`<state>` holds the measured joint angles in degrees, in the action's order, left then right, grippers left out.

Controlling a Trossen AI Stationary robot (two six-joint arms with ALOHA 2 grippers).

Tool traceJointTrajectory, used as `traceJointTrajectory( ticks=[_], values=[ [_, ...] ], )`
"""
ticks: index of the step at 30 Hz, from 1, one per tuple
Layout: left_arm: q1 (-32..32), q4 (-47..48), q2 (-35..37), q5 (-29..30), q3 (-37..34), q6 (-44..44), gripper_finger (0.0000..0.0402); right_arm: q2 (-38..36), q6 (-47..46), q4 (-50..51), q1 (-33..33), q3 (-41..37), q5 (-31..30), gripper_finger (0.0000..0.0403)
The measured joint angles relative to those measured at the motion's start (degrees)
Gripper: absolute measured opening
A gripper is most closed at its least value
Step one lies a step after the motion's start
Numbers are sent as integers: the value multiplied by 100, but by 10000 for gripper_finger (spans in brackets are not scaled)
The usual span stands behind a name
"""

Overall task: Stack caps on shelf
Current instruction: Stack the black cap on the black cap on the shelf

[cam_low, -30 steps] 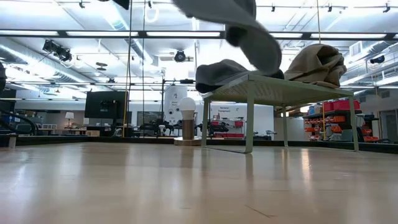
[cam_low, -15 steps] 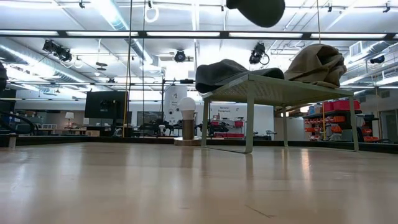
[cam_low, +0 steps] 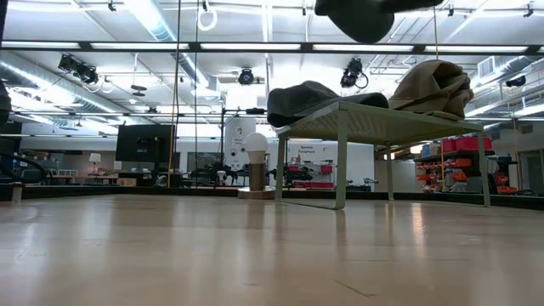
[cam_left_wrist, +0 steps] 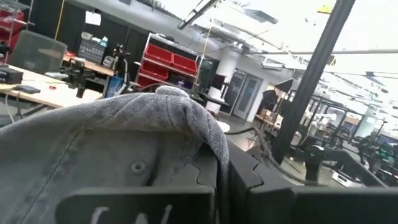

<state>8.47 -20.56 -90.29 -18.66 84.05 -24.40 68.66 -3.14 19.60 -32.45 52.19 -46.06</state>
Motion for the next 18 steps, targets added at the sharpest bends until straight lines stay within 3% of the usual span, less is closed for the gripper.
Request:
traceJointTrajectory(
  ticks=[4, 8, 13, 18],
  values=[
    [-41, 7, -77, 8, 8, 101, 13, 2, -282, 16, 482, -284, -447, 31],
    [-40, -82, -87, 39, 7, 149, 6, 2, -392, -150, 873, -512, -451, 29],
    [-37, -206, -91, 288, 7, 280, 11, 2, 148, -1564, 1068, -942, -1108, 29],
    [9, -19, -91, 387, -6, 616, 6, -58, 937, -2683, 1020, -1268, -1257, 29]
  ],
)
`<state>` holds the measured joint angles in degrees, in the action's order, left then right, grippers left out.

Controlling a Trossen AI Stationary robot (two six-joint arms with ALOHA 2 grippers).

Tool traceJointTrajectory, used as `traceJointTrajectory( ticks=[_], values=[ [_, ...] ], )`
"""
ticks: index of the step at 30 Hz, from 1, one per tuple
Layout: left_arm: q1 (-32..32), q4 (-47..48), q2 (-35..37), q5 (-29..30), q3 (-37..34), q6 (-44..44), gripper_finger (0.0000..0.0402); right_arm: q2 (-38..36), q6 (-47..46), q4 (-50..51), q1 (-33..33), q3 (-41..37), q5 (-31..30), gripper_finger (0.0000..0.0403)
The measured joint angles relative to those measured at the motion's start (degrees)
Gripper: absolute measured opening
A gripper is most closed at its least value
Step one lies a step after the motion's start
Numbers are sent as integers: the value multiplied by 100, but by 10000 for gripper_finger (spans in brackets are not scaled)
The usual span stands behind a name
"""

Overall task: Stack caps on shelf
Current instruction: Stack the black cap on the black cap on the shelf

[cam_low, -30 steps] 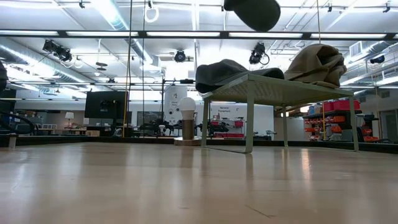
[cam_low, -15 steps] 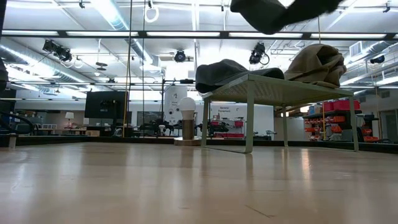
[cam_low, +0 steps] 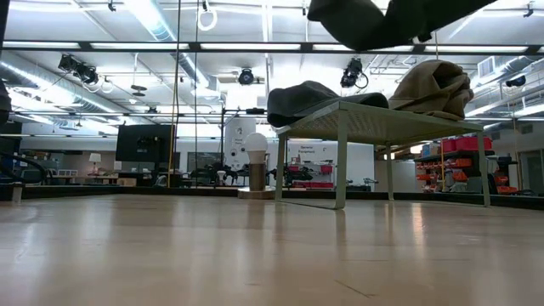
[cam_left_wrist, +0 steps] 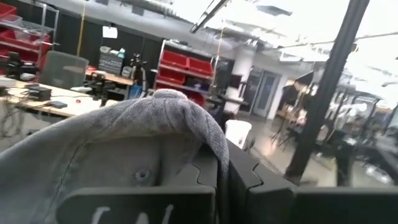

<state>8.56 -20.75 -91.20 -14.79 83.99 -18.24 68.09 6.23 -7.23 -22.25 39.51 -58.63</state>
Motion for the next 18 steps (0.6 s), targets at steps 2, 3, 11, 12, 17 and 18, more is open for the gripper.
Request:
traceJointTrajectory(
  ticks=[2, 3, 11, 12, 17, 18],
  values=[
    [37, 133, 0, 3, 0, 133, 7, -91, 28, -47, -49, -3, -126, 29],
    [53, 166, 0, -3, 0, 188, 8, -131, 30, -47, -72, -3, -187, 29],
    [214, 268, -212, -151, -2, 437, 6, -268, 72, 93, -252, -3, -865, 29],
    [245, 305, -241, -158, -4, 441, 6, -268, 96, 91, -269, -3, -938, 29],
    [423, 344, -358, -516, -7, 551, 14, -292, 185, 108, -346, -3, -1003, 29],
    [456, 354, -356, -555, -7, 606, 12, -292, 183, 129, -357, -3, -1021, 29]
  ],
)
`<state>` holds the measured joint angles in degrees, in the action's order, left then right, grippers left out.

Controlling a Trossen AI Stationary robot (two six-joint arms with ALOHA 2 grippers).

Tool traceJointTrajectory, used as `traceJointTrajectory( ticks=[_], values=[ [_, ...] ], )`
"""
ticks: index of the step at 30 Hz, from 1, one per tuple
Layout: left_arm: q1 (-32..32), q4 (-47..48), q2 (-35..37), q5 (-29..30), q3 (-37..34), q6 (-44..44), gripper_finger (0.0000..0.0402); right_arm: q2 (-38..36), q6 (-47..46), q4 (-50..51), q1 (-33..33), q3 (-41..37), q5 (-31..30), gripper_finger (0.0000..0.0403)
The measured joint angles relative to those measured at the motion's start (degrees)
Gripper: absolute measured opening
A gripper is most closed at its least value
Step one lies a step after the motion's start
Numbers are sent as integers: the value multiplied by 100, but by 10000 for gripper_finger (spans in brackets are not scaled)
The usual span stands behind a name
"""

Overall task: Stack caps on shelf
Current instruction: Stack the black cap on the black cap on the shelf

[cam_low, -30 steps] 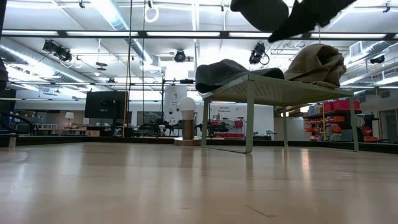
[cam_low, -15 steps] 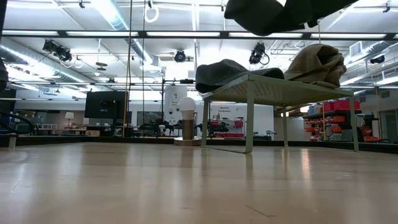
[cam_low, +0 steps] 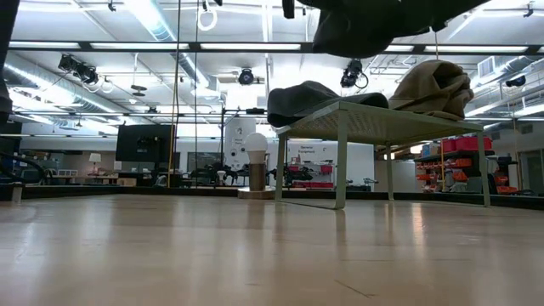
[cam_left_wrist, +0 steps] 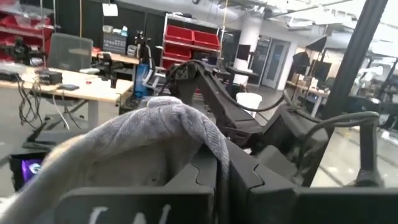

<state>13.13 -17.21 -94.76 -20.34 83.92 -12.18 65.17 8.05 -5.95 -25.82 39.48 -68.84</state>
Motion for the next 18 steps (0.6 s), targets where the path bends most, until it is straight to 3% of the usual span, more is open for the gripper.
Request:
traceJointTrajectory(
  ticks=[11, 18],
  values=[
    [358, 178, -287, -787, 7, 806, 9, 2, -4, 255, -21, 0, -722, 29],
    [649, 193, -599, -926, -2, 851, 12, 2, -41, 306, 24, 0, -725, 29]
  ],
)
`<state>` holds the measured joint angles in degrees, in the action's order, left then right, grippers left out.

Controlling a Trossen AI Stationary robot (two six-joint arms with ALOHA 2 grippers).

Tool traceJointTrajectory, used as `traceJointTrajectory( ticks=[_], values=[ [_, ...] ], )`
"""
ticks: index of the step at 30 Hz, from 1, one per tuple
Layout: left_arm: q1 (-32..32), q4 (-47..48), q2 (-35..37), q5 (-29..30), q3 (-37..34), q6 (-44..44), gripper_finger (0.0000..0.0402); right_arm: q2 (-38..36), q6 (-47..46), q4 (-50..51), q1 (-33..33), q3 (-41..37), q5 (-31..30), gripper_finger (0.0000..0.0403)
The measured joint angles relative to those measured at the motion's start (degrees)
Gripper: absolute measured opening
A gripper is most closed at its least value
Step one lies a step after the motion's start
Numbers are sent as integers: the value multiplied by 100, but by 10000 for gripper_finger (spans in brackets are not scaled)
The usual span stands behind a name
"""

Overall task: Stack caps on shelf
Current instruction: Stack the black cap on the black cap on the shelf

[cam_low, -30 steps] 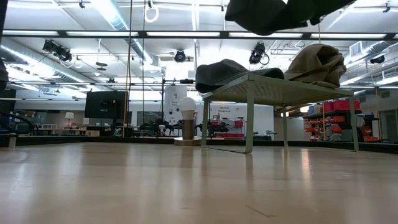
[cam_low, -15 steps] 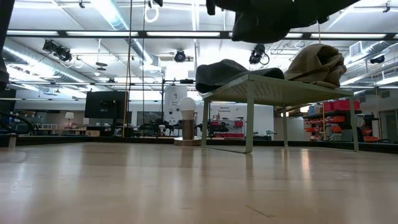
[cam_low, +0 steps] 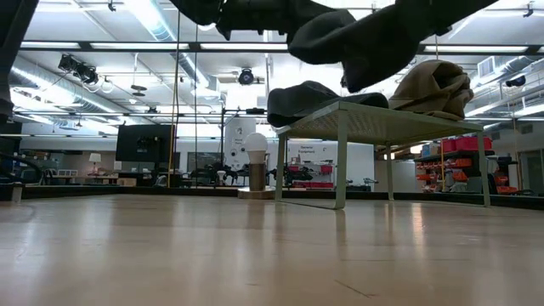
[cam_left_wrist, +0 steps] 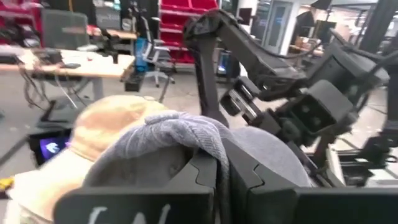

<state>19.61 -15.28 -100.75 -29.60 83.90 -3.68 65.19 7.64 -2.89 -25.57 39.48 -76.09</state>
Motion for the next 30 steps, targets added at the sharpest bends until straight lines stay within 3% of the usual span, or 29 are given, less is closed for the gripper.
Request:
traceJointTrajectory(
  ticks=[9, 16, 24, 30],
  values=[
    [102, 99, 81, 152, 4, 365, 11, 0, -544, 602, 521, 0, 499, 29],
    [112, 880, 79, 1096, 4, 897, 17, 2, -784, 721, 955, 0, 1125, 29],
    [7, 766, 76, 1345, 4, 1479, 10, 2, -848, 747, 1126, 2, 1165, 29],
    [-262, 617, 76, 2002, 4, 2259, 8, 2, -854, 749, 1201, 2, 1165, 29]
  ],
)
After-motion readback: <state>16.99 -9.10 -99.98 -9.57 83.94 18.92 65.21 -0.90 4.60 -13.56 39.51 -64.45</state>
